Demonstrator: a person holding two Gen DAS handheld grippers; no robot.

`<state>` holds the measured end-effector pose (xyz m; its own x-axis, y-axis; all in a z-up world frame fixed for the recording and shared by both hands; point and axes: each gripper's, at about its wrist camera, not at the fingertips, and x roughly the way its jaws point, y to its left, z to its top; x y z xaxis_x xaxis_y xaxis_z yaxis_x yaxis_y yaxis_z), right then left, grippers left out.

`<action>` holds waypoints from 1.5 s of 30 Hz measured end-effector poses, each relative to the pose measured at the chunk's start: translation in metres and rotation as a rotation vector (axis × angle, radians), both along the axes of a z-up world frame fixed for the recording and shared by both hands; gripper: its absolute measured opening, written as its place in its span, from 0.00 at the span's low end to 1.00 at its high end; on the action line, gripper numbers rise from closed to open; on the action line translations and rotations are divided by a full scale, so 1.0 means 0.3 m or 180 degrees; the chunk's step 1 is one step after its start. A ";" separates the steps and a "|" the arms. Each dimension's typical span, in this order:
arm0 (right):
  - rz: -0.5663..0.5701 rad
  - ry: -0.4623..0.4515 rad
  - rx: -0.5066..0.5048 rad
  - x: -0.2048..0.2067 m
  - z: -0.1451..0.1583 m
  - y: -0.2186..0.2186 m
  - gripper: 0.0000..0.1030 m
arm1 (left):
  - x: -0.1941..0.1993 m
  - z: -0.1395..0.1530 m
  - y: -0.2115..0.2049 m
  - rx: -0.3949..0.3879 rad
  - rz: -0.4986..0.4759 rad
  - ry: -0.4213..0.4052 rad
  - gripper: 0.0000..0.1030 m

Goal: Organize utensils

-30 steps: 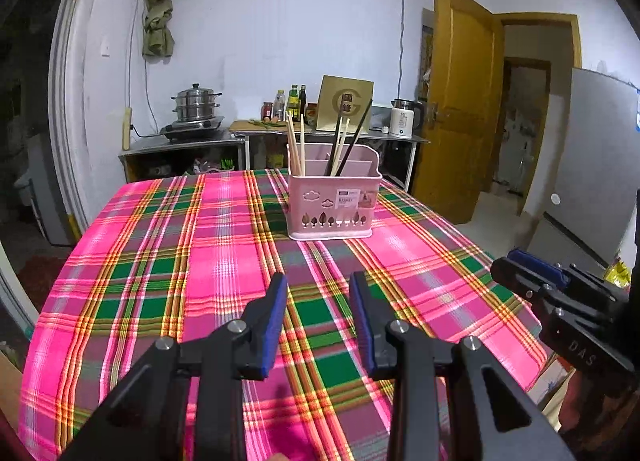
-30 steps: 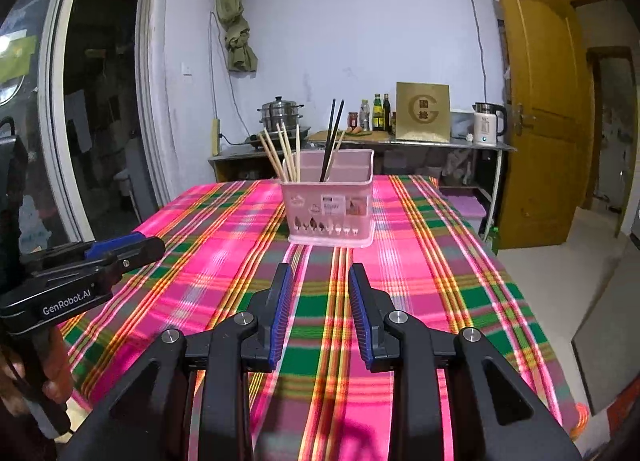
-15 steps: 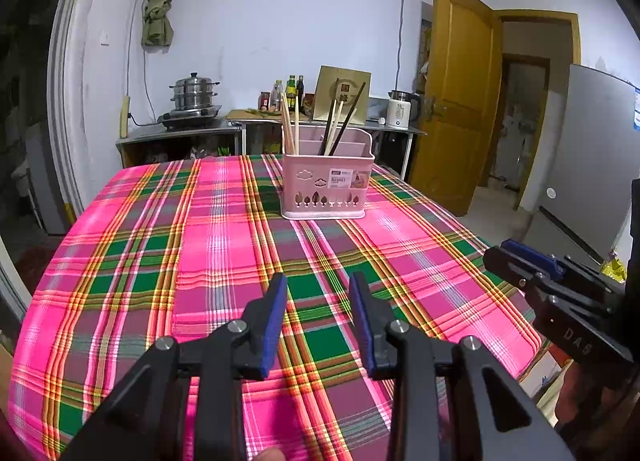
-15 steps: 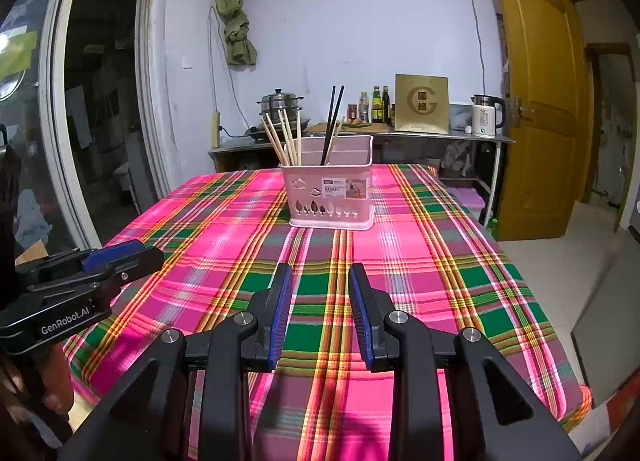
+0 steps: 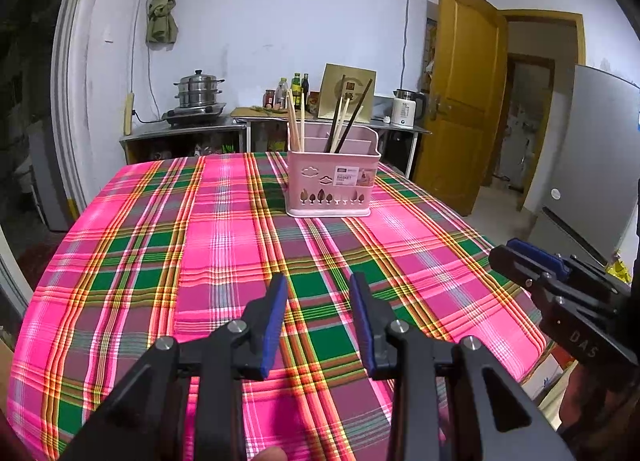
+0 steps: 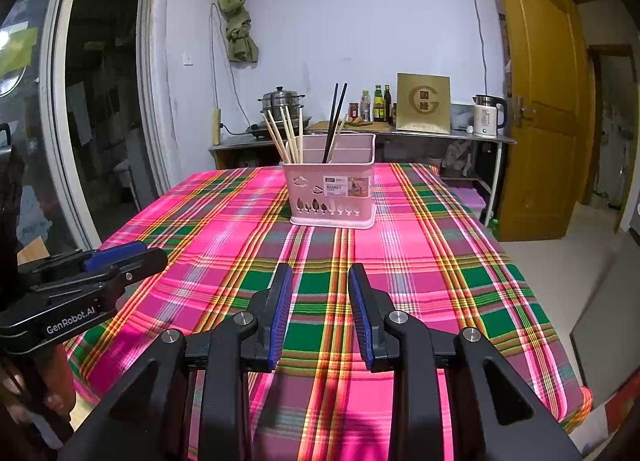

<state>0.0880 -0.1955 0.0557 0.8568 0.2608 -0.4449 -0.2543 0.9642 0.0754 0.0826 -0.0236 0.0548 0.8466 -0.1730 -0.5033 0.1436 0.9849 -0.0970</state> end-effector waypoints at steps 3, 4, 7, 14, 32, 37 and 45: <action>0.0005 -0.0011 -0.0005 -0.005 0.001 0.004 0.29 | 0.000 0.001 0.000 -0.0004 0.0000 -0.0002 0.33; 0.0009 -0.0014 -0.0002 -0.006 0.001 0.005 0.29 | 0.000 0.001 0.000 -0.0007 -0.0001 -0.0002 0.33; 0.0008 -0.0015 0.0000 -0.007 0.001 0.005 0.29 | -0.001 0.001 0.000 0.0000 0.0004 -0.0005 0.33; 0.0013 -0.0016 -0.0005 -0.008 0.000 0.005 0.29 | -0.004 -0.001 -0.001 0.0008 0.0018 -0.0007 0.33; 0.0011 0.0007 -0.0002 -0.009 -0.002 0.003 0.29 | -0.007 -0.008 -0.004 0.0014 0.0032 -0.0003 0.33; 0.0016 0.0007 -0.0002 -0.009 -0.003 0.003 0.29 | -0.008 -0.013 -0.013 0.0067 0.0050 0.0005 0.33; 0.0012 0.0011 -0.0002 -0.010 -0.008 0.005 0.29 | -0.007 -0.020 -0.014 0.0099 0.0102 -0.0006 0.33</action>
<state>0.0849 -0.1940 0.0534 0.8543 0.2639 -0.4479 -0.2579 0.9632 0.0756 0.0805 -0.0279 0.0488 0.8524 -0.1300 -0.5065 0.1119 0.9915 -0.0661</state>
